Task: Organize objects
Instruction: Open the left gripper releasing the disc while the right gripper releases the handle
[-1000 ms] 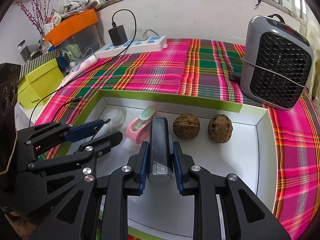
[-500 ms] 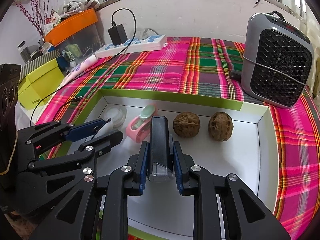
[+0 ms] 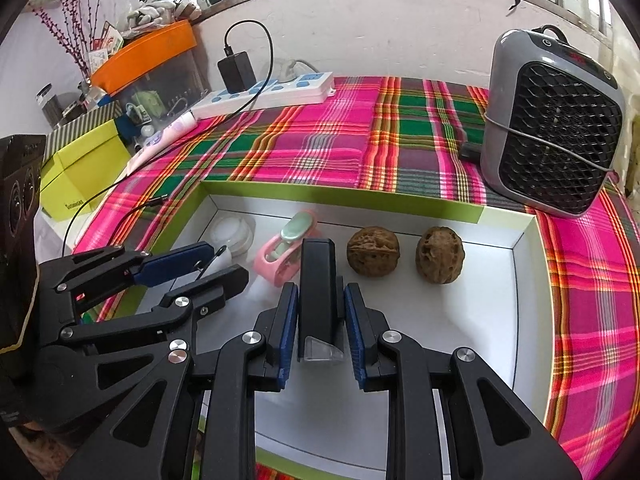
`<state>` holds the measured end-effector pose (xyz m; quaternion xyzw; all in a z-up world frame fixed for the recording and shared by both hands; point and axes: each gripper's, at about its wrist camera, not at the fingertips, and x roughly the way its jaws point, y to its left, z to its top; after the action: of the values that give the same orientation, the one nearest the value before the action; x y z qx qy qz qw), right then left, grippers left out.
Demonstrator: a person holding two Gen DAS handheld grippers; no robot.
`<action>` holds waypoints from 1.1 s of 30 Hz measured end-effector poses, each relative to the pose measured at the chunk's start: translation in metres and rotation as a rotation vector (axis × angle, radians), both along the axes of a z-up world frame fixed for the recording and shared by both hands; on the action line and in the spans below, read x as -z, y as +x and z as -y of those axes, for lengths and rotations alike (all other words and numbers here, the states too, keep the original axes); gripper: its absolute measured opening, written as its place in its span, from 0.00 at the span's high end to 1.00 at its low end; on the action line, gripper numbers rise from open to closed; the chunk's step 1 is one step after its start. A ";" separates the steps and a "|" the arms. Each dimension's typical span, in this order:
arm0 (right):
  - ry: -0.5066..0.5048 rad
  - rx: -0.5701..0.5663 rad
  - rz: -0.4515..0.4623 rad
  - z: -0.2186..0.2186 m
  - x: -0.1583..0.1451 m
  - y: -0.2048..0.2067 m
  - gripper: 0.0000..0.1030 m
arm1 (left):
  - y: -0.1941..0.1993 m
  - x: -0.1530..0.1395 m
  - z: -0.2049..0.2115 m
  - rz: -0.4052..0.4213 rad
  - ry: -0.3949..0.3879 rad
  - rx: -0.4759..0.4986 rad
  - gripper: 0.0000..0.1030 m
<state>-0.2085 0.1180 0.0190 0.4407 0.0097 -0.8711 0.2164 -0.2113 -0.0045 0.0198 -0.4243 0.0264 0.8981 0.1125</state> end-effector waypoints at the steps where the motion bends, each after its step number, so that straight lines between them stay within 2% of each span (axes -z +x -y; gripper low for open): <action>1: -0.002 0.000 0.000 -0.001 0.000 0.001 0.76 | 0.001 0.000 0.000 0.000 0.000 0.001 0.70; 8: -0.012 0.009 -0.003 -0.004 -0.002 0.005 0.76 | 0.007 -0.004 0.002 -0.008 -0.002 -0.004 0.63; 16: -0.019 0.017 -0.015 -0.007 -0.008 0.011 0.75 | 0.015 -0.010 0.010 -0.005 0.020 -0.021 0.62; 20: -0.029 0.023 -0.018 -0.010 -0.011 0.015 0.70 | 0.021 -0.013 0.011 -0.011 0.024 -0.024 0.62; 33: -0.066 0.053 -0.048 -0.026 -0.023 0.040 0.69 | 0.050 -0.029 0.028 -0.045 0.067 -0.059 0.62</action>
<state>-0.1689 0.1443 0.0424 0.4127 -0.0255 -0.8866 0.2073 -0.1608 -0.0322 0.0484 -0.4005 -0.0135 0.9108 0.0994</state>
